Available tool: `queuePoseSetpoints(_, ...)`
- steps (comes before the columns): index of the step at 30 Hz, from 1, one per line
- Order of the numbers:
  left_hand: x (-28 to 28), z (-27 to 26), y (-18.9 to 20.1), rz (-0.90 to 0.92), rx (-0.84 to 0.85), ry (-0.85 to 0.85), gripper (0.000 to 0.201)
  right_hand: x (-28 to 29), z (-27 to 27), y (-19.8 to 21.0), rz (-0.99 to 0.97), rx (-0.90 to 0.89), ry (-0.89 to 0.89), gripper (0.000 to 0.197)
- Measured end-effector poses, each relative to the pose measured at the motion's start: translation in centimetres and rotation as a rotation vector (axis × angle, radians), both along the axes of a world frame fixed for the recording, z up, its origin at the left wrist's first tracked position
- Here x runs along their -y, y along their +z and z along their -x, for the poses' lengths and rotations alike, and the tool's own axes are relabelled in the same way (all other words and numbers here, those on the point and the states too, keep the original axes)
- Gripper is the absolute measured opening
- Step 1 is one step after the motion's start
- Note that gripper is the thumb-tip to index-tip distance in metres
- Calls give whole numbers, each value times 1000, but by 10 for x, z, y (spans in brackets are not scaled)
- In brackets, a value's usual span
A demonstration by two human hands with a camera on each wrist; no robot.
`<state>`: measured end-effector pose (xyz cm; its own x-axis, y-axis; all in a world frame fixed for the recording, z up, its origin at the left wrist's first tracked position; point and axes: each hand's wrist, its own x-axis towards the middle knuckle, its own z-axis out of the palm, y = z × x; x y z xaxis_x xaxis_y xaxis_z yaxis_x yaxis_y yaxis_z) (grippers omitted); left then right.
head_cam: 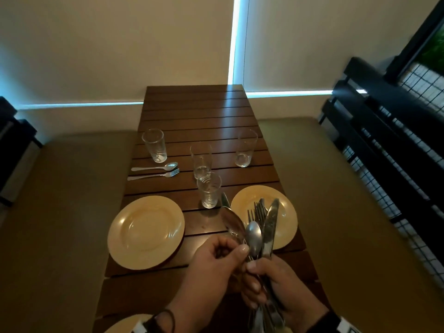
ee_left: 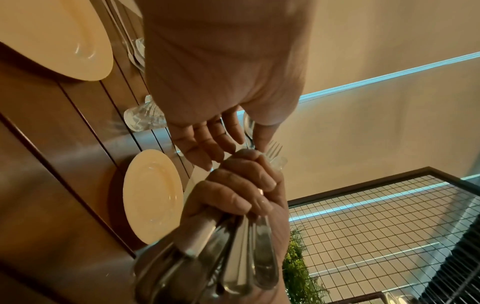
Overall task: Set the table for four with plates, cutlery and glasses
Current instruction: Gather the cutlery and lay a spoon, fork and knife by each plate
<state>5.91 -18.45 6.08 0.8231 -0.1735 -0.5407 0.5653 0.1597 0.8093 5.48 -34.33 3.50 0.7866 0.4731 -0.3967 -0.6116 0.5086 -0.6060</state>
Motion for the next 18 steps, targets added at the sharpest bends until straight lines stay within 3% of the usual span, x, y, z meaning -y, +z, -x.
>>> queuePoseSetpoints(5, 8, 5, 10, 190, -26, 53, 16, 12, 6, 3, -145, -26, 73, 20)
queuePoseSetpoints(10, 17, 9, 19, 238, -1, 87, 23, 21, 11, 3, -276, 8, 172, 9)
queuePoseSetpoints(18, 7, -3, 24, 311, 59, 196, 27, 26, 10, -4, -345, 72, 309, 10)
